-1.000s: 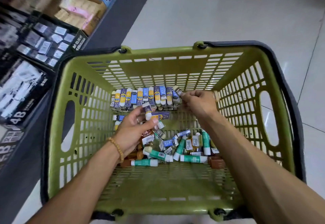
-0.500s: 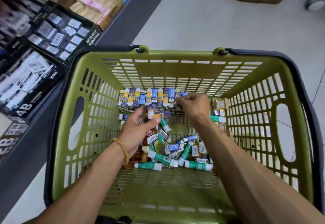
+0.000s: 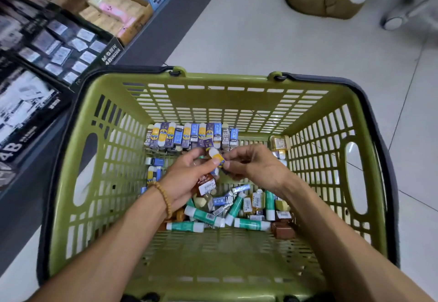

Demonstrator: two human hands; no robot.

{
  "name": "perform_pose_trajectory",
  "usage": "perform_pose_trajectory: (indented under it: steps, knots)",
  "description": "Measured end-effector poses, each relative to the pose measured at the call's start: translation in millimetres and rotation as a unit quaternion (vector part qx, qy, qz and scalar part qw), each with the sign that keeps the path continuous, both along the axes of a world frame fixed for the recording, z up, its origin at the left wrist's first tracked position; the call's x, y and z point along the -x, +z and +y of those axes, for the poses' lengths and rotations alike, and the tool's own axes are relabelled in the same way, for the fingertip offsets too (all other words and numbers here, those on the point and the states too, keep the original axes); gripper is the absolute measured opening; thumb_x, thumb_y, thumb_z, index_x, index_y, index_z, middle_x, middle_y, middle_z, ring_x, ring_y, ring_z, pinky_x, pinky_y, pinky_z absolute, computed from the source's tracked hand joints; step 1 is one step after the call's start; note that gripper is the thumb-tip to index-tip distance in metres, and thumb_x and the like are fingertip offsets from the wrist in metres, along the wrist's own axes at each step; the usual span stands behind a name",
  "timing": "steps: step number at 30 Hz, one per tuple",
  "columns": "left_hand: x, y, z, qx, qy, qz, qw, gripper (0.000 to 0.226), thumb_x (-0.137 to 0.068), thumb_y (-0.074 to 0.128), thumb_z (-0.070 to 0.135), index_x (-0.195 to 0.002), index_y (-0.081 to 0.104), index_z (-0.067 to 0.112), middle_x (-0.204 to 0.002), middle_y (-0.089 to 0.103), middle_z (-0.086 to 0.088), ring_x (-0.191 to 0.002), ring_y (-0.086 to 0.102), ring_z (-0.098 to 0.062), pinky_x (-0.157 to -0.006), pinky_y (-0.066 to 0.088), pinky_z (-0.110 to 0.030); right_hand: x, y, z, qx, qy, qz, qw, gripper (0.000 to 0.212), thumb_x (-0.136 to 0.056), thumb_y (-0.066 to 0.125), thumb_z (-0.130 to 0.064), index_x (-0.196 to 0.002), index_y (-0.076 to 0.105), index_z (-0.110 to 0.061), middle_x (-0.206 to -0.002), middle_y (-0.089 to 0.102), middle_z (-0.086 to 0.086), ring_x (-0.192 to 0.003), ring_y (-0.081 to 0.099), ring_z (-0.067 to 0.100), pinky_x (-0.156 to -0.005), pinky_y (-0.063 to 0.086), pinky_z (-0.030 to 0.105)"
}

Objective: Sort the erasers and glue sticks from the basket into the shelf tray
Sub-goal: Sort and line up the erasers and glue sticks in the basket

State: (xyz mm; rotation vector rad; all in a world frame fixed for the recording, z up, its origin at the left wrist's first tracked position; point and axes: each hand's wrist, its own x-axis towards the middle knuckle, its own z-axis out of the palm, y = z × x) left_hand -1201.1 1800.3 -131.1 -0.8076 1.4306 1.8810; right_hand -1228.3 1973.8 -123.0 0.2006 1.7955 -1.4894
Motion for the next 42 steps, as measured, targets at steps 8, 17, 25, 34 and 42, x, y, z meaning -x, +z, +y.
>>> perform_pose_trajectory:
  steps: [8, 17, 25, 34, 42]
  knots:
    - [2, -9, 10, 0.08, -0.035, -0.011, 0.996, 0.025, -0.093, 0.06, 0.007, -0.117, 0.063, 0.008, -0.096, 0.071, -0.013, -0.066, 0.066, -0.016, -0.069, 0.057, -0.035, 13, -30, 28, -0.183, -0.224, -0.031, 0.957, 0.01, -0.094, 0.066, -0.006, -0.087, 0.071, -0.001, -0.07, 0.067, 0.006, -0.047, 0.06, 0.006, -0.046, 0.051, 0.019]
    - [2, -16, 1, 0.12, -0.057, -0.009, 0.991, 0.048, -0.089, 0.066, 0.011, -0.135, 0.051, 0.009, -0.117, 0.066, -0.007, -0.071, 0.071, -0.015, -0.064, 0.056, -0.022, 37, -72, 1, -0.308, -0.09, 0.026, 0.947, 0.008, -0.092, 0.068, -0.02, -0.091, 0.07, -0.013, -0.073, 0.063, -0.003, -0.058, 0.057, 0.004, -0.042, 0.039, 0.011]
    - [5, -8, 14, 0.123, -0.082, -0.002, 0.989, 0.032, -0.088, 0.067, 0.01, -0.115, 0.056, 0.024, -0.097, 0.068, 0.001, -0.07, 0.07, -0.011, -0.068, 0.059, -0.024, 23, -33, 16, -0.1, -0.118, 0.033, 0.987, 0.014, -0.09, 0.063, -0.006, -0.081, 0.074, -0.006, -0.075, 0.073, 0.004, -0.054, 0.056, 0.005, -0.047, 0.044, 0.018]
    - [5, -10, 22, 0.143, -0.136, 0.016, 0.98, 0.03, -0.086, 0.068, 0.002, -0.114, 0.066, 0.013, -0.098, 0.071, -0.006, -0.079, 0.069, -0.016, -0.081, 0.056, -0.03, 11, -23, 21, -0.05, -0.134, -0.021, 0.989, 0.017, -0.096, 0.063, -0.018, -0.081, 0.068, -0.011, -0.073, 0.069, 0.004, -0.06, 0.06, 0.01, -0.057, 0.052, 0.026]
    - [7, -13, 7, 0.075, -0.019, -0.056, 0.995, 0.029, -0.09, 0.052, -0.009, -0.106, 0.07, 0.008, -0.11, 0.066, -0.009, -0.085, 0.069, -0.023, -0.059, 0.055, -0.023, 44, -64, 15, -0.256, -0.067, 0.012, 0.964, 0.024, -0.097, 0.063, -0.023, -0.088, 0.07, -0.003, -0.085, 0.073, 0.013, -0.072, 0.067, 0.022, -0.067, 0.056, 0.033]
